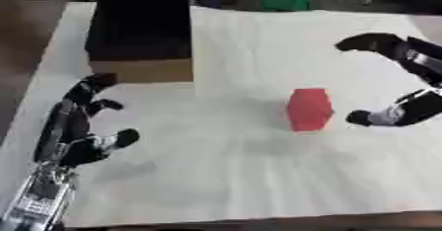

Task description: Pick up objects on the table and place them in the box.

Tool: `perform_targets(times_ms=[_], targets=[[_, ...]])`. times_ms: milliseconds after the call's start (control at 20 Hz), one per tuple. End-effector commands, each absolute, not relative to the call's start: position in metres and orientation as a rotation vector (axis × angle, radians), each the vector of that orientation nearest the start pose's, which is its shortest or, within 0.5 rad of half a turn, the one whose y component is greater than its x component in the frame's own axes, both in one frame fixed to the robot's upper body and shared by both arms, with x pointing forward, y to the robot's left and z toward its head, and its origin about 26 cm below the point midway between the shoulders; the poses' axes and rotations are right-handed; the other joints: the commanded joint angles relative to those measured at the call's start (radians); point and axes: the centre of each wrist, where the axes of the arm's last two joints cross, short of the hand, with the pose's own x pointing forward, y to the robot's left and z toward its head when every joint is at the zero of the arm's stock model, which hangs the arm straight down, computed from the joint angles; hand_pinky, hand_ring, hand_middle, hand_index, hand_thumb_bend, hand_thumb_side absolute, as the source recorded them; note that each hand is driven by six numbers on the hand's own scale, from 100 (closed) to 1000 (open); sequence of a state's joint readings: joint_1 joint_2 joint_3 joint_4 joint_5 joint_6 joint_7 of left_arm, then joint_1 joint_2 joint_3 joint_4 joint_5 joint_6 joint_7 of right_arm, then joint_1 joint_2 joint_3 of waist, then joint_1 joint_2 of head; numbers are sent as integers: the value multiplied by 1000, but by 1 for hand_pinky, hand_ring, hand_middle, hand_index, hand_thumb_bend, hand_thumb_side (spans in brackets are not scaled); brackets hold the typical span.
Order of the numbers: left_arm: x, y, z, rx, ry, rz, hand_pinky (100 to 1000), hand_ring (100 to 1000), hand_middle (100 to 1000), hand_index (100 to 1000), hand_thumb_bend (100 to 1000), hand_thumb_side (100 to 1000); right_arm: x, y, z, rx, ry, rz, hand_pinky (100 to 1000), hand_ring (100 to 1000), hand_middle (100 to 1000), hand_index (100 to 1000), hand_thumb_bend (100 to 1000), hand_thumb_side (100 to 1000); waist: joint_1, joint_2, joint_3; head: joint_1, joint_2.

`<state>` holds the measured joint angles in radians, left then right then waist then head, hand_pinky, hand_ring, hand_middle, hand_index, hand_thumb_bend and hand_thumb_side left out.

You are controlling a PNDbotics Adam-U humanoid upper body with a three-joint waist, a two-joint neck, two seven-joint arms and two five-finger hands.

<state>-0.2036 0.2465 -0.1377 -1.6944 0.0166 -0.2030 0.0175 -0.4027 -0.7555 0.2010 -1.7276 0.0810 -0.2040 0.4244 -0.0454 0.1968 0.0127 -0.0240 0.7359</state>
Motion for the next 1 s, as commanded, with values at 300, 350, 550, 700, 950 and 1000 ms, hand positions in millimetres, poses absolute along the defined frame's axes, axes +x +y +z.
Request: perform_targets(times_ms=[300, 350, 550, 700, 950, 1000], targets=[[320, 240, 91, -3, -2086, -375, 611, 867, 775, 740, 1000, 387, 352, -315, 200, -249, -1786, 1439, 1000, 1000, 890, 922, 525, 300, 3, -15, 4, -6, -11], [320, 240, 91, -4, -2086, -376, 611, 867, 775, 740, 1000, 387, 354, -314, 199, -248, -1778, 1438, 1000, 1000, 890, 922, 522, 305, 3, -15, 4, -6, -11], [320, 240, 91, -7, -2087, -377, 611, 867, 775, 740, 1000, 388, 362, -313, 192, -240, -1753, 1443, 1000, 1000, 889, 923, 510, 319, 5, -14, 5, -8, -11], [320, 240, 91, -8, -2086, -379, 611, 868, 776, 740, 1000, 390, 369, -311, 187, -233, -1736, 1443, 1000, 1000, 887, 923, 505, 328, 6, -14, 7, -9, -11], [319, 239, 90, -10, -2084, -380, 611, 868, 776, 741, 1000, 389, 377, -307, 178, -222, -1711, 1453, 1000, 1000, 885, 923, 495, 343, 8, -12, 9, -12, -11], [319, 239, 90, -11, -2084, -380, 611, 868, 776, 741, 1000, 389, 378, -307, 177, -220, -1707, 1457, 1000, 1000, 885, 923, 495, 345, 8, -12, 9, -12, -11]])
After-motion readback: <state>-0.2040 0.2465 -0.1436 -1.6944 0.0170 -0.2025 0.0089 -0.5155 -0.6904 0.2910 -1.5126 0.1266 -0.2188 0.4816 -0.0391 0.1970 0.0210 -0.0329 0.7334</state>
